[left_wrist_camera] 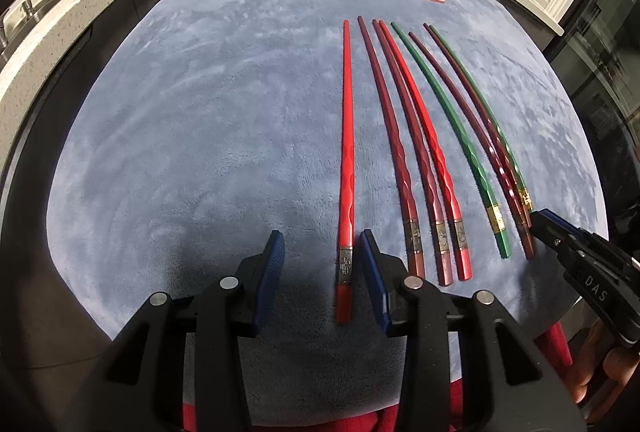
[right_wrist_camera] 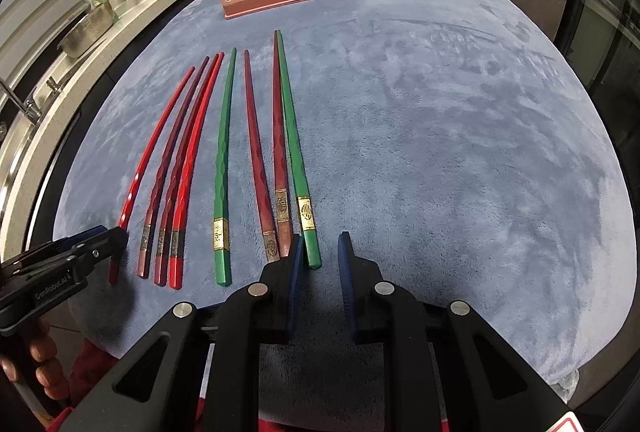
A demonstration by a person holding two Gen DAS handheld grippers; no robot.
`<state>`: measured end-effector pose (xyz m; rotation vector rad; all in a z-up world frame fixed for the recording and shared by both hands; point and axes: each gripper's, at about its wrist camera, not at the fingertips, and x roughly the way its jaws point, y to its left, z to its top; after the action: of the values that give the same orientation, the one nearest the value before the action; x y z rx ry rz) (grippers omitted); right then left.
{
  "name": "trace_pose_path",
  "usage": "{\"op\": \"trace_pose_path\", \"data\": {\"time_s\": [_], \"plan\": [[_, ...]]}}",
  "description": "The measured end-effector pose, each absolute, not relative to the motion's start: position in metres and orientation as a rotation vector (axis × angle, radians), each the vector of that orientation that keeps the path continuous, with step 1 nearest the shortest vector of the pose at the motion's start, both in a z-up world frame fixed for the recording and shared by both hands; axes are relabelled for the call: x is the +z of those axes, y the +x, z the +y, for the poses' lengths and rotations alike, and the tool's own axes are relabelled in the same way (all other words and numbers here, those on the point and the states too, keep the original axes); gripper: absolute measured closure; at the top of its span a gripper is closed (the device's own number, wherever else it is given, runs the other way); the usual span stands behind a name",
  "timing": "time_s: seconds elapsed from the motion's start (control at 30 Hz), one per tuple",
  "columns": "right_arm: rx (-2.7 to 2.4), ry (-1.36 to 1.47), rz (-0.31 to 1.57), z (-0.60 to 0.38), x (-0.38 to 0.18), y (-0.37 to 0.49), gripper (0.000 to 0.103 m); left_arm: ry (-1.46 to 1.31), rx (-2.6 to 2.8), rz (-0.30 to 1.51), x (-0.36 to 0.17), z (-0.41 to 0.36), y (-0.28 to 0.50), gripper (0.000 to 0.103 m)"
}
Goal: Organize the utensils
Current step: 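Close the left gripper on a red chopstick while the right gripper grasps a green chopstick, then lift both chopsticks and insert them upright into the pink holder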
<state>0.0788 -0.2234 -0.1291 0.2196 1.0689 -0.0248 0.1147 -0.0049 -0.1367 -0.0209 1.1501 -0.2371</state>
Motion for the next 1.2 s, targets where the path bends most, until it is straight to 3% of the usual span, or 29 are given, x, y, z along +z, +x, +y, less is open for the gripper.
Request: {"op": "trace_pose_path", "data": {"time_s": [0.53, 0.8, 0.93, 1.2], "plan": [[-0.030, 0.199, 1.055, -0.219, -0.130, 0.088, 0.088, -0.022, -0.246, 1.149, -0.137, -0.004, 0.104, 0.069], [-0.021, 0.198, 1.049, -0.219, -0.130, 0.087, 0.094, -0.054, -0.249, 1.149, -0.136, 0.001, 0.103, 0.080], [-0.019, 0.206, 1.047, -0.220, -0.129, 0.085, 0.094, -0.042, -0.278, 1.154, -0.136, -0.003, 0.101, 0.094], [-0.016, 0.232, 1.033, -0.223, -0.122, 0.078, 0.095, -0.050, -0.303, 1.160, -0.135, -0.004, 0.101, 0.096]]}}
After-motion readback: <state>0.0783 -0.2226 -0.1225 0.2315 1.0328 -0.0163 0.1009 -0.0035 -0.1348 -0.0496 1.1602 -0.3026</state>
